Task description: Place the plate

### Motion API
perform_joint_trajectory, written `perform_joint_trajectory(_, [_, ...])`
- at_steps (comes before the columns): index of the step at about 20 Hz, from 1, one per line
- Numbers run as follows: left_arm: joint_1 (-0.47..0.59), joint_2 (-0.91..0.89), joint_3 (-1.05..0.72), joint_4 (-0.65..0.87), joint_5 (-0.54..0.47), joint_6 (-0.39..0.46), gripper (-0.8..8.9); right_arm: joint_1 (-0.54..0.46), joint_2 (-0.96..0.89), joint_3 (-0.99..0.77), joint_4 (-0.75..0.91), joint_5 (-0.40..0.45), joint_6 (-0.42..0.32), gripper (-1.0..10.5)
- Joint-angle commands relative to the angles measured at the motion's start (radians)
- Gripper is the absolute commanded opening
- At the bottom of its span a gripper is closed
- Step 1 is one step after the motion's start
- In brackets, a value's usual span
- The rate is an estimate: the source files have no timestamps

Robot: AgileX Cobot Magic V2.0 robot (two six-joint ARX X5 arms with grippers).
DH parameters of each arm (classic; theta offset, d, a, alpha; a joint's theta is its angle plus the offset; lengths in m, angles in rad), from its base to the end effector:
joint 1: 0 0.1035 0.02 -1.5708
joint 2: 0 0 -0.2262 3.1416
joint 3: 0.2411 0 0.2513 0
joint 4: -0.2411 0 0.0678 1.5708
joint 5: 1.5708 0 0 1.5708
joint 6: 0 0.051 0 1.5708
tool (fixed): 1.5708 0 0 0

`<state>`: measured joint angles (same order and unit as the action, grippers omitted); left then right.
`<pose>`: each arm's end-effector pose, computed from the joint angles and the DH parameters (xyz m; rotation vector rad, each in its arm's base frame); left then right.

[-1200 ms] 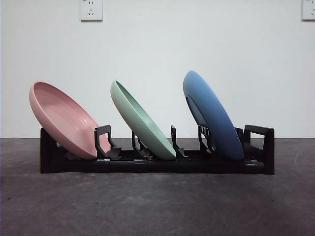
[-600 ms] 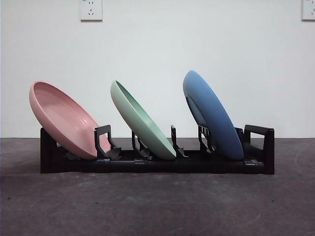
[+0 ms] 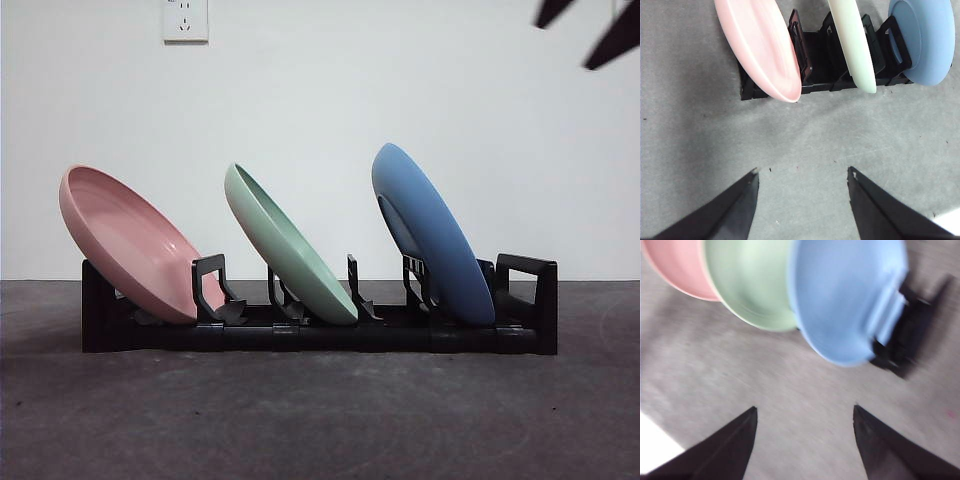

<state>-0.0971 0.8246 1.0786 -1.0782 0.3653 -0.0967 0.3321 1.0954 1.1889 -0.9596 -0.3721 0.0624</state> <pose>0.1634 -0.0342 0.3043 -0.2007 0.8449 -0.3959 0.2100 0.0920 0.2993 0.0736 0.9035 0.6312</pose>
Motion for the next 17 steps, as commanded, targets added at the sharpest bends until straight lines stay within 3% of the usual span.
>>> perform_joint_trajectory(1, [-0.003,0.006,0.023,0.030,0.003,0.010,2.82,0.035,0.109,0.084,0.009,0.010,0.056,2.9])
perform_joint_trajectory(8, [-0.003,0.006,0.023,0.055,0.003,0.006,2.82,0.102,0.409,0.302,0.077,0.011,0.057,2.8])
perform_joint_trajectory(17, [-0.003,0.006,0.023,0.055,0.003,0.006,2.82,0.151,0.540,0.349,0.162,0.115,0.049,2.7])
